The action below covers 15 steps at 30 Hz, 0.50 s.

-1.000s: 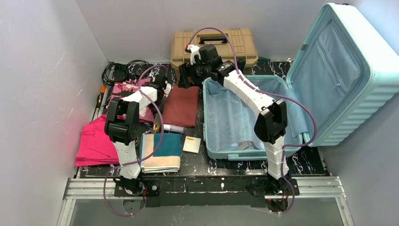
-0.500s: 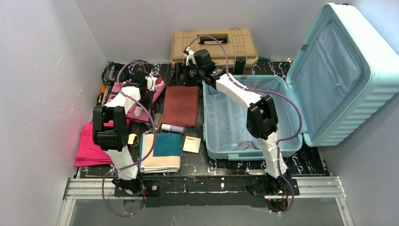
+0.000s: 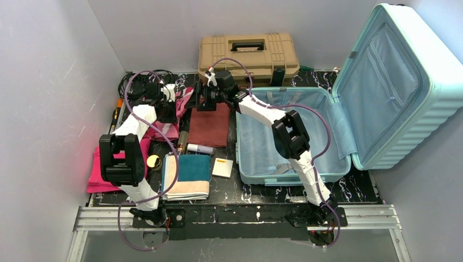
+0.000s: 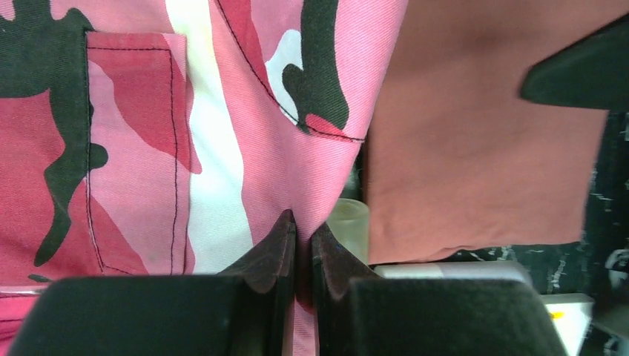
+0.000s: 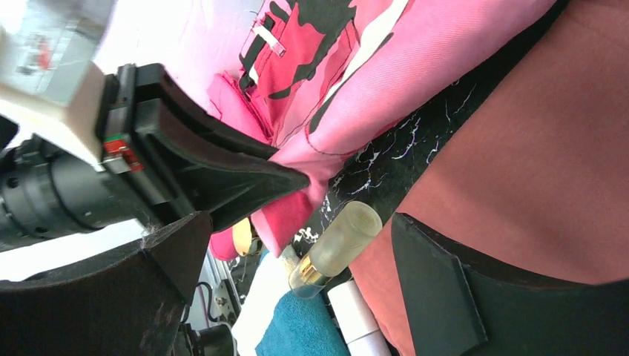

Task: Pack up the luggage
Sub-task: Pick up the clothes from the corner of the board.

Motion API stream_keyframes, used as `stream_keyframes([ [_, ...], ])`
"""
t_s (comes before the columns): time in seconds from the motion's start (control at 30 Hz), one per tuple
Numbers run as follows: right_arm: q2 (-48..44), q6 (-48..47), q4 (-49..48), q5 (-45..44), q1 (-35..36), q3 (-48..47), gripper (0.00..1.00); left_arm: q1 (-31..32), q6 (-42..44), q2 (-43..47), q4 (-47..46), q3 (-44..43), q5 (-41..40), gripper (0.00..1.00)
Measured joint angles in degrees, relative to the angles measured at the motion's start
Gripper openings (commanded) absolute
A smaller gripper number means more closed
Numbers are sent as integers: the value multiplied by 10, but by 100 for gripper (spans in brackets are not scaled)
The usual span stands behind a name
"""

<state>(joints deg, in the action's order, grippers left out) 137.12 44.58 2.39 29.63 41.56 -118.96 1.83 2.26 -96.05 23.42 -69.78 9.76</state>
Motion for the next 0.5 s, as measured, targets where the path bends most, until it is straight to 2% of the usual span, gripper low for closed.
stream_keyframes([
  [0.5,35,53,-34,-10,7,0,100,0,-97,33,-11,29,68,0],
])
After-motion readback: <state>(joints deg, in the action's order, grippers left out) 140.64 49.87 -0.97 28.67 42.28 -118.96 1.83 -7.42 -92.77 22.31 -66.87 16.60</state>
